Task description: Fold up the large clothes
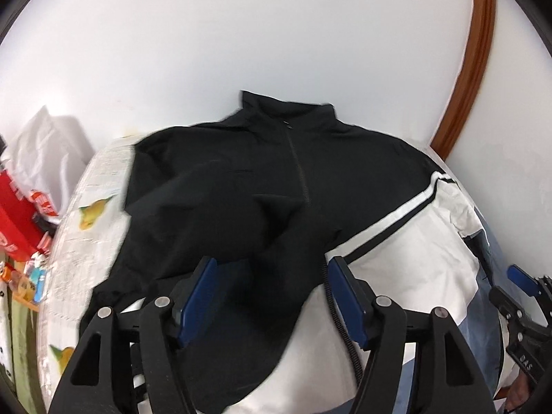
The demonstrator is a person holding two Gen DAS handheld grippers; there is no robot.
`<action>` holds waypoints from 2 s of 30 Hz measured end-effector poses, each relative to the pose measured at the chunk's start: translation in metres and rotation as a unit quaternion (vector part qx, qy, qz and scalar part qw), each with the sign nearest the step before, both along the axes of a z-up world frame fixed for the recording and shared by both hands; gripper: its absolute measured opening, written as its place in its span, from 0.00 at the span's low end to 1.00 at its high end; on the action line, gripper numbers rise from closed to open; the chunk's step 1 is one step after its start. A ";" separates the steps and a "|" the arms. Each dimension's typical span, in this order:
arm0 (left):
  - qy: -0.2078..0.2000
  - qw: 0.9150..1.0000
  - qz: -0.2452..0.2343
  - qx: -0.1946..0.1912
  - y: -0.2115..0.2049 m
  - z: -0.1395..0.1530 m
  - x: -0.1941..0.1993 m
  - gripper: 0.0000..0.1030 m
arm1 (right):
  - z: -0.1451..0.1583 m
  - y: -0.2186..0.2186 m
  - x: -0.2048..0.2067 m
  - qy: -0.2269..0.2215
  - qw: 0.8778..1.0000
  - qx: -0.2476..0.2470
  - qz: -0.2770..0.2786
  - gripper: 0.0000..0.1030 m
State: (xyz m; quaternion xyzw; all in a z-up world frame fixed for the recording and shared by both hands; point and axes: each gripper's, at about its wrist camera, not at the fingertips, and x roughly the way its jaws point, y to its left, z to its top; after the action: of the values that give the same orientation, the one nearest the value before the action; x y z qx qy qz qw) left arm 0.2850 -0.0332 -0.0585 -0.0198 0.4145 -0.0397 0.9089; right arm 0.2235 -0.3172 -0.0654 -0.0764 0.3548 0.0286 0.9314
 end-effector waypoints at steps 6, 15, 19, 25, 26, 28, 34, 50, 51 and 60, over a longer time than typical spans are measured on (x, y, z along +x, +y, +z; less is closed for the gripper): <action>-0.005 0.998 0.056 -0.006 0.075 -0.003 -0.024 0.70 | 0.010 0.062 0.019 0.007 0.997 0.005 0.074 0.51; 0.033 0.993 0.116 -0.015 0.165 -0.049 -0.041 0.71 | 0.009 0.173 0.074 0.005 0.979 0.018 0.205 0.68; 0.046 0.992 0.114 -0.028 0.179 -0.073 -0.042 0.71 | 0.003 0.223 0.105 0.008 0.968 0.025 0.251 0.68; 0.056 0.993 0.101 -0.010 0.171 -0.099 -0.038 0.71 | -0.021 0.250 0.157 0.041 0.969 0.029 0.243 0.25; 0.057 0.993 0.103 -0.008 0.171 -0.102 -0.039 0.71 | -0.025 0.247 0.163 0.049 0.968 0.035 0.244 0.08; 0.054 0.993 0.106 -0.003 0.170 -0.104 -0.039 0.71 | -0.022 0.233 0.172 0.049 0.967 0.070 0.240 0.07; 0.047 0.993 0.108 0.013 0.167 -0.105 -0.041 0.73 | -0.012 0.173 0.188 0.015 0.983 0.107 0.150 0.06; 0.053 0.991 0.119 0.017 0.174 -0.103 -0.053 0.76 | -0.016 0.192 0.130 -0.002 0.991 -0.026 0.131 0.75; 0.053 0.991 0.119 0.018 0.175 -0.103 -0.057 0.76 | -0.016 0.199 0.125 0.006 0.988 -0.015 0.152 0.76; 0.041 0.993 0.105 0.027 0.174 -0.106 -0.086 0.77 | -0.070 0.273 0.117 0.083 0.970 -0.018 0.230 0.78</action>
State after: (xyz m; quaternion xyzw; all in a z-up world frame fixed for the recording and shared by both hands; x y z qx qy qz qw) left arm 0.1986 0.1411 -0.1648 -0.0397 0.4478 0.0681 0.8907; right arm 0.3404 -0.0445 -0.1353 -0.1698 0.4040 0.2419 0.8657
